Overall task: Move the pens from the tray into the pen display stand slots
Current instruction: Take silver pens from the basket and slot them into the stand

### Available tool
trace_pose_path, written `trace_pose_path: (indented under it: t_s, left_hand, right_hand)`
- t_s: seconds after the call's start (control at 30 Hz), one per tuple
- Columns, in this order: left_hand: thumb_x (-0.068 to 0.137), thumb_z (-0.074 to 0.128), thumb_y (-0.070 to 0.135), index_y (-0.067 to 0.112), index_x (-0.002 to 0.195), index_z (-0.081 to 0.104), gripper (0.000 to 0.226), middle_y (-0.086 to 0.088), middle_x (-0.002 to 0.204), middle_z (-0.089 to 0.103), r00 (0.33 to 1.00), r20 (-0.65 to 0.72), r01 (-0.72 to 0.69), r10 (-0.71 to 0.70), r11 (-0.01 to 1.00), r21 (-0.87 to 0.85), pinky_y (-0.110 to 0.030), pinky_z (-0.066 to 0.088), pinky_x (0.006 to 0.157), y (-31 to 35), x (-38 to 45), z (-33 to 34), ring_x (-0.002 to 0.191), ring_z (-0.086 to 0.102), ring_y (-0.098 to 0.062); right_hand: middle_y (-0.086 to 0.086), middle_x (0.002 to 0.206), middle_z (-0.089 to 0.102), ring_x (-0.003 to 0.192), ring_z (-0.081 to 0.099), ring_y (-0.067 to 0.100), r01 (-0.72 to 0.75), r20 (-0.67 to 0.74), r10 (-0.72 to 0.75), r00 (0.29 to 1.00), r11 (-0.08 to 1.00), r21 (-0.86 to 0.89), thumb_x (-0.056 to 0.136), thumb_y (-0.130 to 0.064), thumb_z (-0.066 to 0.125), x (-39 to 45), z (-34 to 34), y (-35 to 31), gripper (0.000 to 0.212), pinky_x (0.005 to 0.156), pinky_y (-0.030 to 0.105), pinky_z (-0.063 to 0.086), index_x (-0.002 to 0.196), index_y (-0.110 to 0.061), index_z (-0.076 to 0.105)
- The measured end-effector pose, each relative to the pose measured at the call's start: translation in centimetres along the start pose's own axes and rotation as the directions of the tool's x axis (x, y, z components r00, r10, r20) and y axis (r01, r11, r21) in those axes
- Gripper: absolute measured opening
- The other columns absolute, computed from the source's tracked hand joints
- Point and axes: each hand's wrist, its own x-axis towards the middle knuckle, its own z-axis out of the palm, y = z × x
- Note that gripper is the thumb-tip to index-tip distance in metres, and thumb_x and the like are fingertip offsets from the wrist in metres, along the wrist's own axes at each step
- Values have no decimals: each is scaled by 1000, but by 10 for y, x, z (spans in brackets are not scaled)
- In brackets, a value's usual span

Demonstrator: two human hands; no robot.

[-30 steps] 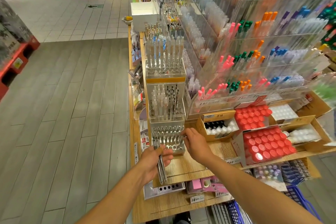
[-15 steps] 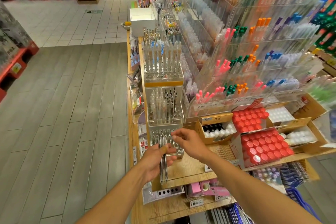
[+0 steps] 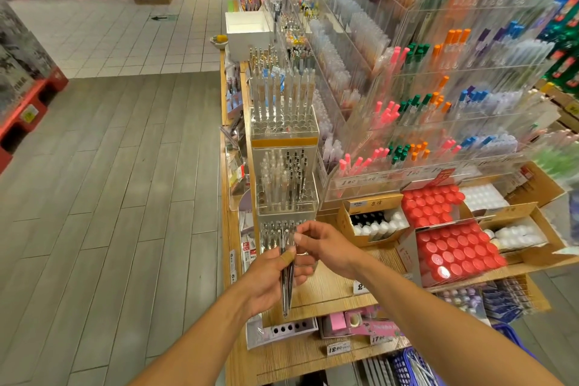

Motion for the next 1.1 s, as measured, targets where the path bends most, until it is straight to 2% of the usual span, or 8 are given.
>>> trace_pose_path:
  t_s: [0.2, 0.33, 0.43, 0.53, 0.7, 0.8, 1.0, 1.1]
  left_hand:
    - [104, 44, 18, 1, 121, 57, 28, -18, 102, 74, 996, -82, -35, 40, 998, 61, -34, 56, 76, -2, 0, -5, 80, 72, -24]
    - [104, 44, 20, 5, 121, 57, 26, -14, 101, 75, 997, -75, -19, 30, 990, 142, -34, 57, 73, -5, -4, -9, 72, 66, -19]
    - [104, 43, 22, 8, 122, 56, 25, -10, 95, 74, 984, -174, -3, 42, 976, 218, -29, 50, 60, -11, -2, -12, 60, 55, -13]
    - [105, 40, 31, 10, 120, 58, 31, -6, 86, 60, 974, -218, -4, 66, 962, 273, -26, 39, 56, -15, 0, -14, 56, 40, -10]
    - [106, 37, 28, 8, 115, 60, 32, -4, 79, 61, 967, -232, -59, 102, 981, 186, -28, 41, 62, -18, 4, -15, 63, 45, -13]
    - [106, 39, 24, 9, 112, 61, 28, -7, 87, 65, 961, -246, -77, 125, 978, 195, -30, 45, 69, -16, 7, -16, 72, 53, -16]
    - [104, 44, 31, 29, 110, 67, 24, 9, 124, 61, 947, -219, -108, 235, 875, 472, -44, 38, 108, -14, 8, -15, 120, 50, -13]
    - [103, 46, 34, 34, 110, 66, 21, 11, 123, 58, 924, -239, -143, 300, 848, 510, -36, 46, 92, -12, 10, -14, 118, 50, -13]
  right_hand:
    - [0, 76, 67, 62, 57, 13, 139, -190, -135, 973, 990, 12, 93, -14, 62, 3, -8, -6, 13, 55, 24, 47, 97, -10, 50]
    - [5, 78, 63, 61, 62, 14, 317, -386, -344, 856, 939, -134, 90, -11, 65, 2, -18, -11, 11, 56, 23, 53, 98, -13, 58]
    - [8, 80, 65, 63, 63, 13, 333, -440, -414, 797, 909, -252, 92, -13, 64, 3, -23, -6, 6, 57, 24, 55, 94, -14, 58]
    - [6, 81, 65, 65, 62, 7, 257, -416, -437, 797, 870, -421, 92, -16, 65, 5, -29, 3, 9, 60, 22, 54, 92, -14, 57]
    - [-4, 73, 63, 67, 61, 12, 148, -285, -418, 862, 747, -648, 92, -28, 64, 9, -30, 24, 18, 60, 26, 49, 86, -22, 48]
    - [-7, 70, 61, 65, 59, 13, 135, -257, -421, 870, 704, -697, 93, -33, 63, 13, -28, 33, 19, 59, 29, 48, 87, -23, 47]
    - [-15, 70, 56, 60, 51, -3, 111, -200, -436, 877, 590, -800, 91, -34, 64, 23, -28, 40, 19, 52, 9, 35, 85, -24, 49]
    - [-12, 83, 51, 67, 45, 1, 124, -155, -495, 855, 485, -866, 89, -32, 67, 28, -29, 42, 18, 57, 11, 29, 90, -15, 60]
